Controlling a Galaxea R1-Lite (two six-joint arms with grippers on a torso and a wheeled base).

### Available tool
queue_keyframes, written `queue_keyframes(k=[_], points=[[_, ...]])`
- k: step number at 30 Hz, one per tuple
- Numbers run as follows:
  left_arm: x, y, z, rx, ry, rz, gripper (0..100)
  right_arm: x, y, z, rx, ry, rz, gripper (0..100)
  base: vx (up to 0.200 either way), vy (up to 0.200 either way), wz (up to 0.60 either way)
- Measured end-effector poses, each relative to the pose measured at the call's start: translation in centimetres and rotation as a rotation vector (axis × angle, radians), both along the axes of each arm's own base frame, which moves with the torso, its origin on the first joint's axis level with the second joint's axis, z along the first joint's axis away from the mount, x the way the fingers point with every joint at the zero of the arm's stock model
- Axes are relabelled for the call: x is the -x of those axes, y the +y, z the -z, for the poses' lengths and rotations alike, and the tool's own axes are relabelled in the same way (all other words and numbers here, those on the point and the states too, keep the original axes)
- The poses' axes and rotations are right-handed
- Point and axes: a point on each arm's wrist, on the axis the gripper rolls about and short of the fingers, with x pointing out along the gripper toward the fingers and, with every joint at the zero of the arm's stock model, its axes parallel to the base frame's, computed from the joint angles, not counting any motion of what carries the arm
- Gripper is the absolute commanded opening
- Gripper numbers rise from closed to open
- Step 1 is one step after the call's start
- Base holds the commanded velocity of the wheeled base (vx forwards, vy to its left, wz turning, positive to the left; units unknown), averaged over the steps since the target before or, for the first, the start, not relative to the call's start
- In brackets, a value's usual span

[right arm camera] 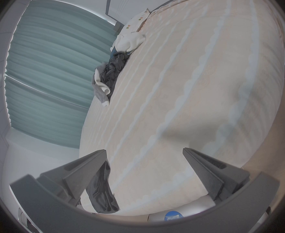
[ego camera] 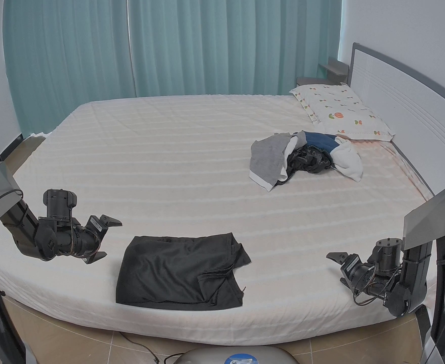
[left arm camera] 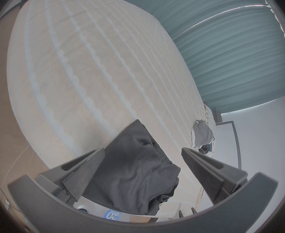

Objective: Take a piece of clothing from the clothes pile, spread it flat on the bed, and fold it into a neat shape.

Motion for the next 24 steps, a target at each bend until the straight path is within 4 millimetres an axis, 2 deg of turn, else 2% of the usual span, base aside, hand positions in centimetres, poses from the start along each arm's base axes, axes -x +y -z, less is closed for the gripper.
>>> queue_keyframes(k=[24], points=[[-0.94,0.02,0.93,0.029,0.013,0.028,100,-0.06,0.19,0.21,0.015,0.000,-0.004,100,0.000,0.200,0.00]])
